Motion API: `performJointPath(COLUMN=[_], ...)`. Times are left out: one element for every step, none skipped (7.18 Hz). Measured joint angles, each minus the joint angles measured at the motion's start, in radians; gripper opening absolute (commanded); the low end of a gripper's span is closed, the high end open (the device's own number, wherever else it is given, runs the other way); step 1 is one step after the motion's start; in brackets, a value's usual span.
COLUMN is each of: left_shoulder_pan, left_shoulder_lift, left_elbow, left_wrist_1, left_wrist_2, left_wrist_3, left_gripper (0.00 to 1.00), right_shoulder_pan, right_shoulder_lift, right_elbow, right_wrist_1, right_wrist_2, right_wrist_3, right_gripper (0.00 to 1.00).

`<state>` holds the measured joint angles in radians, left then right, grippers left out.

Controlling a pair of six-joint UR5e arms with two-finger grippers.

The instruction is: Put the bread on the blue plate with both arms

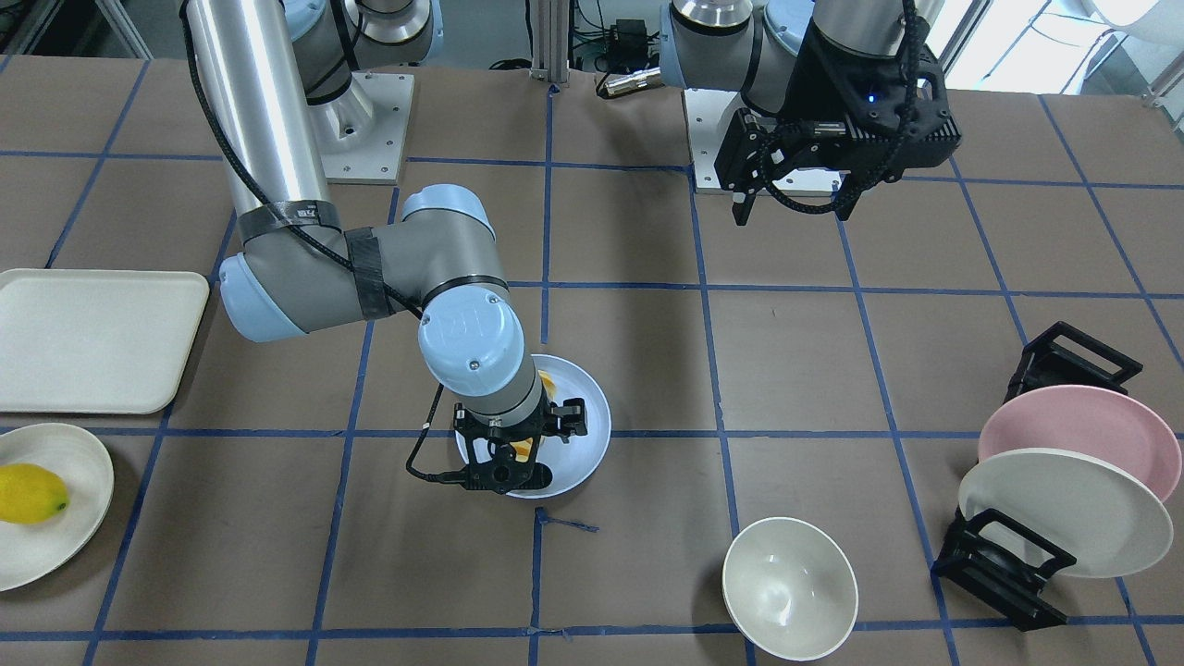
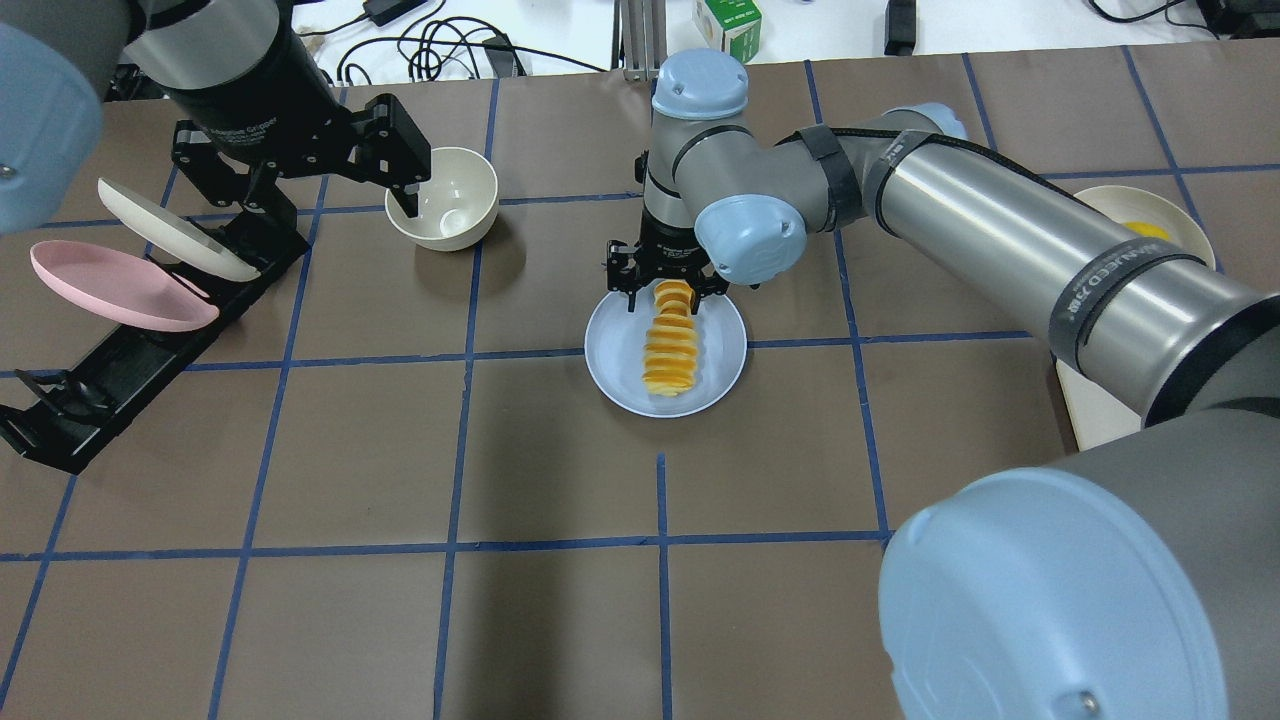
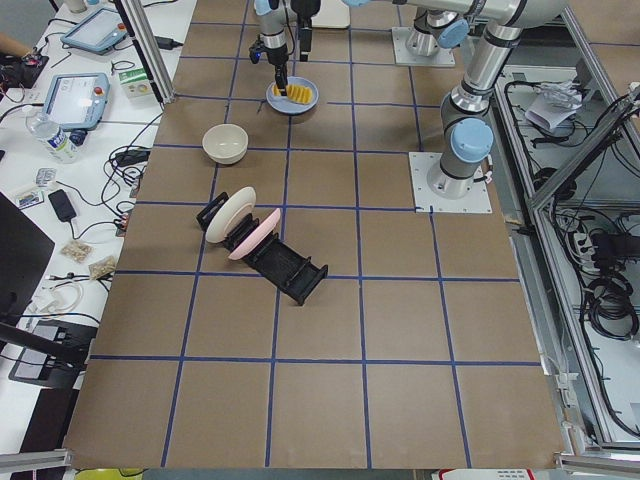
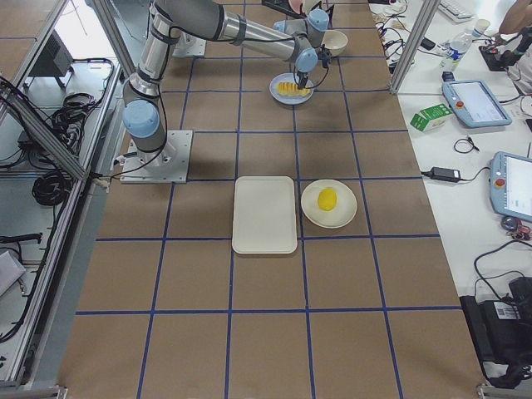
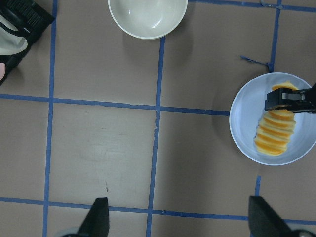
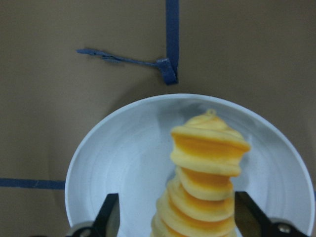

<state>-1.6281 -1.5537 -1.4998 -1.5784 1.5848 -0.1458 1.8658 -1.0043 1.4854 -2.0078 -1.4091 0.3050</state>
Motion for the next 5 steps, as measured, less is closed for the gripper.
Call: performJointPath(left_shoulder_pan=[0.0, -0.001, -0.001, -0.001, -0.001], left_shoulder_lift=[0.001, 0.002, 0.003, 0.004, 0.006], left_elbow=[0.0, 0.0, 0.0, 0.0, 0.0], left_wrist_1=[0.0, -0.001, -0.001, 0.0, 0.0], left_wrist_2=[0.0, 0.0, -0.001, -0.002, -0.002], left_wrist_3=[0.0, 0.0, 0.0, 0.0, 0.0], left_gripper=[1.0, 1.0, 1.0, 1.0, 1.0], right_shoulder_pan=[-0.003, -0.011, -0.036, -0.084, -0.151], right_shoulder_lift=[-0.023, -0.043, -0.076, -0.121, -0.171], right_elbow=[-0.001, -0.001, 0.004, 0.01, 0.011], right_wrist_1=[0.008, 0.018, 0.034, 0.076, 0.148], right_wrist_2=[-0.005, -0.011, -0.015, -0.017, -0.03], right_wrist_3=[0.001, 0.002, -0.001, -0.026, -0.094], right_gripper=[1.0, 1.0, 1.0, 1.0, 1.0])
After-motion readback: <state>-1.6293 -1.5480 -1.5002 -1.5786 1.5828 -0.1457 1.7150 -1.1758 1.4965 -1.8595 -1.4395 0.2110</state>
